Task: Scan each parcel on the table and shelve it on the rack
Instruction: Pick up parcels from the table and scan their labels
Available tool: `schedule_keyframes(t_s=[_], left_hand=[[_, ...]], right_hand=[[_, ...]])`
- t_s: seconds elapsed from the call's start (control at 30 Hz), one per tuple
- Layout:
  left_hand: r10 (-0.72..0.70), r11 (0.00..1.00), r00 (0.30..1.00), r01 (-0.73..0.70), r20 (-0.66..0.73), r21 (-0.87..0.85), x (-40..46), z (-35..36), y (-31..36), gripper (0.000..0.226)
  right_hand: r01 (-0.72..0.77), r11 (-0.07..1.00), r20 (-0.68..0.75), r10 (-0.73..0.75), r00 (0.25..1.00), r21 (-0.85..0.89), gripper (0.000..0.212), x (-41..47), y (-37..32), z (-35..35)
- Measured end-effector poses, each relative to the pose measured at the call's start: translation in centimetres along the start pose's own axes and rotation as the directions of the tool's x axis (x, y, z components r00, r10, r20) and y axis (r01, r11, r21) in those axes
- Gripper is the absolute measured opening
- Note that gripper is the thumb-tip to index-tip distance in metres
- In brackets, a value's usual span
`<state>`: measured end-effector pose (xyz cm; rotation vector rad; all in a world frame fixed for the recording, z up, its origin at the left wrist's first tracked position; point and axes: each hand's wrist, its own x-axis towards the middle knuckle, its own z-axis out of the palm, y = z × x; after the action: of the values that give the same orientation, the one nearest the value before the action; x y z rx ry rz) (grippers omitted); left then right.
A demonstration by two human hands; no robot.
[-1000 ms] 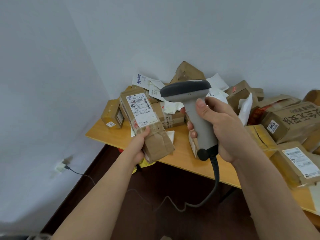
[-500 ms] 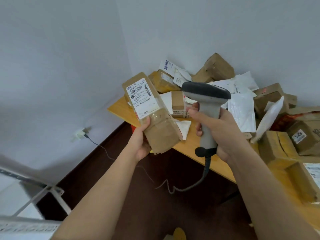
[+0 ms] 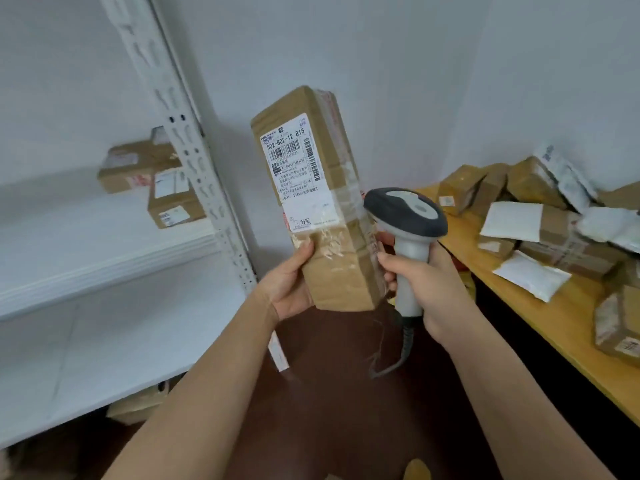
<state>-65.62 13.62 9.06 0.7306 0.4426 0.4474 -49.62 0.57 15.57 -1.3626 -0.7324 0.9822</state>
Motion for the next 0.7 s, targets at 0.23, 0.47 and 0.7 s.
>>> schedule_keyframes(t_s=[0.23,0.47,0.7], left_hand=[[0.167,0.985,0.911,-0.173,-0.376,0.017,-17.0,-10.4,3.8,0.090],[0.012,0.997,0.571,-0.071,-0.821,-0.034,-23.8,-17.6,8.5,0.063],[0.082,0.994,0.398,-0.099,-0.914,0.046,-23.7,-25.3,16.7,0.055]], right_hand=[[-0.094,0.995,0.316,0.102,0.943,-0.039,0.026,-2.9,3.1,16.8],[-0.117,0.980,0.393,0.172,0.903,-0.160,0.022,-1.3,5.1,28.6],[-0.089,0.983,0.432,0.151,0.889,-0.159,0.026,6.8,5.0,38.7]])
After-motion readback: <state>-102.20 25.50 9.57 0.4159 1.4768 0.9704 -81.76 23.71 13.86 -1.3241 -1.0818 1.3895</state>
